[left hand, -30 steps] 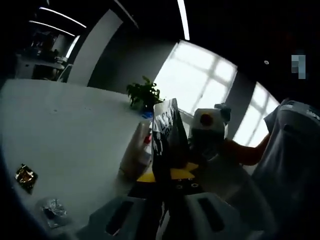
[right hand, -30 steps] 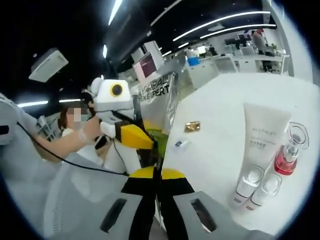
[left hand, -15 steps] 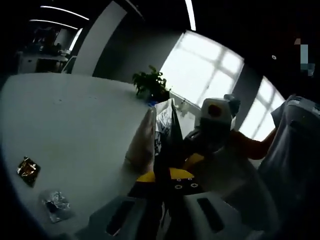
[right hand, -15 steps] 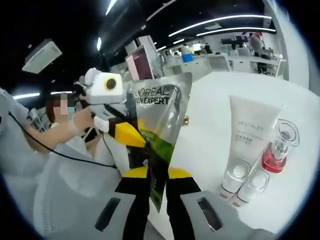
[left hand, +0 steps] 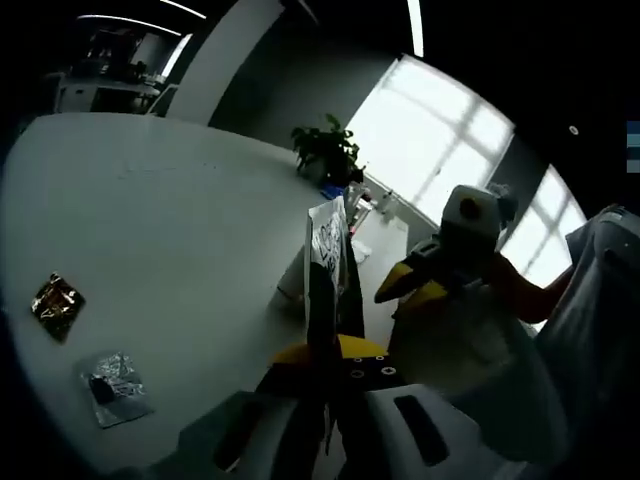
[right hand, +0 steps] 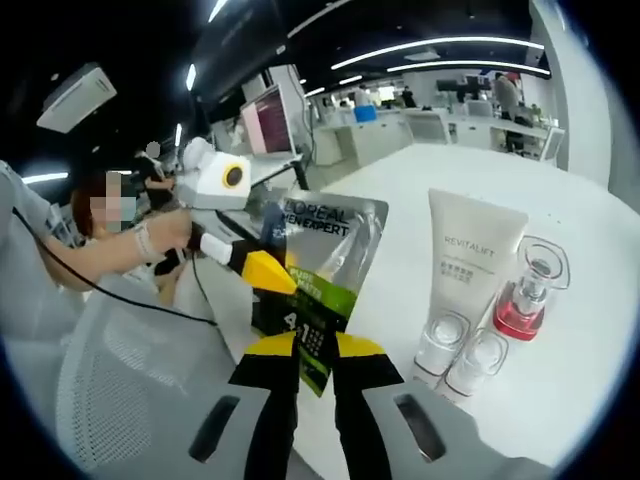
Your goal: Arrange the skincare products in the storage area until every visible bottle or jar stands upright without overlapping.
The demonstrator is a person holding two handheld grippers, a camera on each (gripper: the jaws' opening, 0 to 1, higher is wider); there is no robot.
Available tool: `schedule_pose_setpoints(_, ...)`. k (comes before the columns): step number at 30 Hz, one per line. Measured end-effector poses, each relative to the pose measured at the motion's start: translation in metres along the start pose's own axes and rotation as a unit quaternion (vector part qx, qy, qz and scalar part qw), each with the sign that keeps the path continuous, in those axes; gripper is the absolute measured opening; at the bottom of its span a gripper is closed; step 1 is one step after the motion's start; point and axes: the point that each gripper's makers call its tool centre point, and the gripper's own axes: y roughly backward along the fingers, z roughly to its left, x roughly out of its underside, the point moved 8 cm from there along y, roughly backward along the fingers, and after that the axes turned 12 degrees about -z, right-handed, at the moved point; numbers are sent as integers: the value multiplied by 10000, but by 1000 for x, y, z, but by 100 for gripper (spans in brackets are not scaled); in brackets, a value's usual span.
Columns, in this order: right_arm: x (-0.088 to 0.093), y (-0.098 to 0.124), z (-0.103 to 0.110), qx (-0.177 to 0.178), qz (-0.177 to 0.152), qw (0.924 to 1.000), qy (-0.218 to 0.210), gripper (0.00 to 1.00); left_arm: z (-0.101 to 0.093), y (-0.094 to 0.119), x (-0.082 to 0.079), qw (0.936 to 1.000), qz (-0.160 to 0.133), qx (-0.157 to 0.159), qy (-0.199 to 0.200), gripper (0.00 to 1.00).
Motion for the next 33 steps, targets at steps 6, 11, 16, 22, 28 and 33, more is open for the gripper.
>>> schedule_pose_setpoints(6, 3, -2, 4, -98, 172, 9998, 103, 13, 9, -10, 1, 9998, 60, -52, 198, 0)
schedule_pose_setpoints(11, 7, -4, 2, -58, 405, 9981, 451, 18, 19, -18, 4, 9993, 214, -133, 281, 0)
schedule_pose_setpoints(16, 12, -5, 2, -65, 623, 9955, 713, 16, 26, -25, 8, 9987, 360, -211, 299, 0)
schedule_pose_setpoints(22, 19, -13, 4, -167, 911, 9900, 1063, 17, 26, -34, 19, 9964, 680, -426, 264, 0)
schedule_pose_setpoints(28, 24, -24, 8, -285, 1139, 9835, 1377, 17, 23, -41, 24, 9957, 693, -505, 341, 0)
schedule_pose_setpoints(33, 29, -31, 13, -393, 1275, 9772, 1651, 17, 31, -44, 24, 9949, 783, -527, 354, 0)
